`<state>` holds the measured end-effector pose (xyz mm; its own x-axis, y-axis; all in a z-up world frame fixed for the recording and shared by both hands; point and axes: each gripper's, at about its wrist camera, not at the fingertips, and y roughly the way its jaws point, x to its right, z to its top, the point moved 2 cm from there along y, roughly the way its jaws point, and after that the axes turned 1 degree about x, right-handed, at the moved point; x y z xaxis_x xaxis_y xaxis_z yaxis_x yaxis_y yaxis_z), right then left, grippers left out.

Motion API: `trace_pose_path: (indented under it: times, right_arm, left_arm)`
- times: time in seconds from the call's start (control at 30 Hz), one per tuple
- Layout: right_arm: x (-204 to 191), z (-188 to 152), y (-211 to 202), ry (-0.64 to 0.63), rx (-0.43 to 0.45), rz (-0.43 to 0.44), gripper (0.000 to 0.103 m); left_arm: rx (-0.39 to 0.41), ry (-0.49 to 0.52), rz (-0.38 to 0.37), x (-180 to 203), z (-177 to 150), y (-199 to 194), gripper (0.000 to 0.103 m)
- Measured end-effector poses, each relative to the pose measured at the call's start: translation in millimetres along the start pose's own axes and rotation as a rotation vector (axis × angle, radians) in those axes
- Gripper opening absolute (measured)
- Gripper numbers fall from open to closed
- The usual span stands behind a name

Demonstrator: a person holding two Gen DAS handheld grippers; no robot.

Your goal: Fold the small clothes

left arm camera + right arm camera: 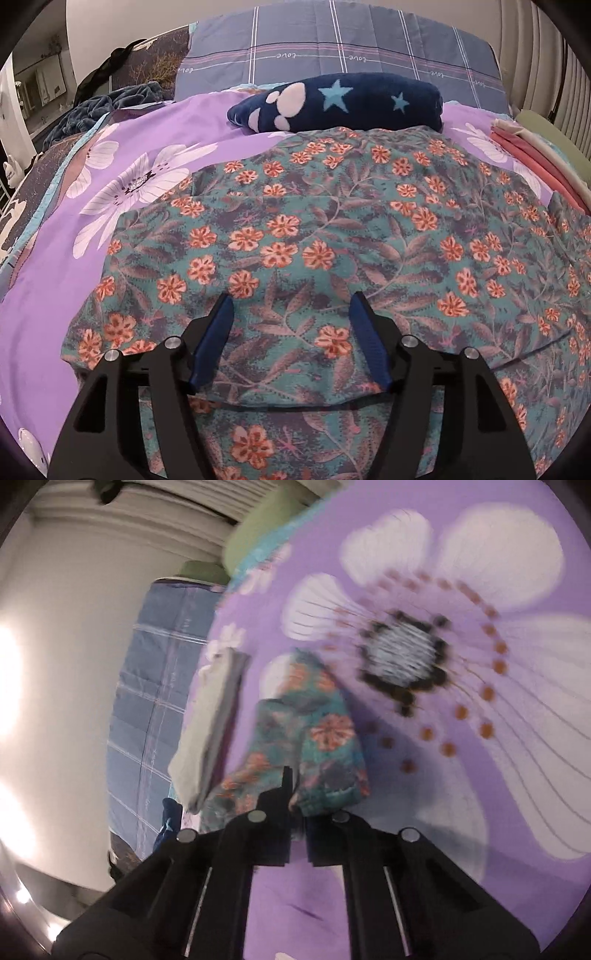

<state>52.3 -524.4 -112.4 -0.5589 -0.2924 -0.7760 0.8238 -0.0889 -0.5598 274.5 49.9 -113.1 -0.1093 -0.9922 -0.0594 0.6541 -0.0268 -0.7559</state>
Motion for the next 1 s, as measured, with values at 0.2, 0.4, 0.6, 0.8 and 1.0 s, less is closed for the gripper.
trace_pose_path:
  times: [0.2,0.4,0.6,0.8,1.0]
  right_arm:
    - [-130.9,-60.8,1.7,-0.398,-0.036,0.207,0.006]
    - [-242.8,-213.8,45.3,-0.669,-0.381,0.489,0.006]
    - [-259.8,-348.1,95.0,-0.880,-0.643,0.459,0.006]
    - [-215.6,-397.8,123.4,-0.937,-0.759,0.330,0.006]
    - [-212.6,-373.7,113.5,-0.929,-0.696,0.367,0.032]
  left_arm:
    - [0.006,-0.010,-0.010,-2.0,-0.5,-0.6,0.068]
    - [0.013,-0.026,-0.032,-5.4,-1.2,-1.9,0.069]
    - [0.027,-0.076,-0.101,-13.6,-1.3,-4.2,0.071]
    - [0.056,-0.150,-0.200,-25.3,-1.3,-9.3,0.072]
    - [0.082,-0.213,-0.346,-24.8,-2.1,-22.7,0.071]
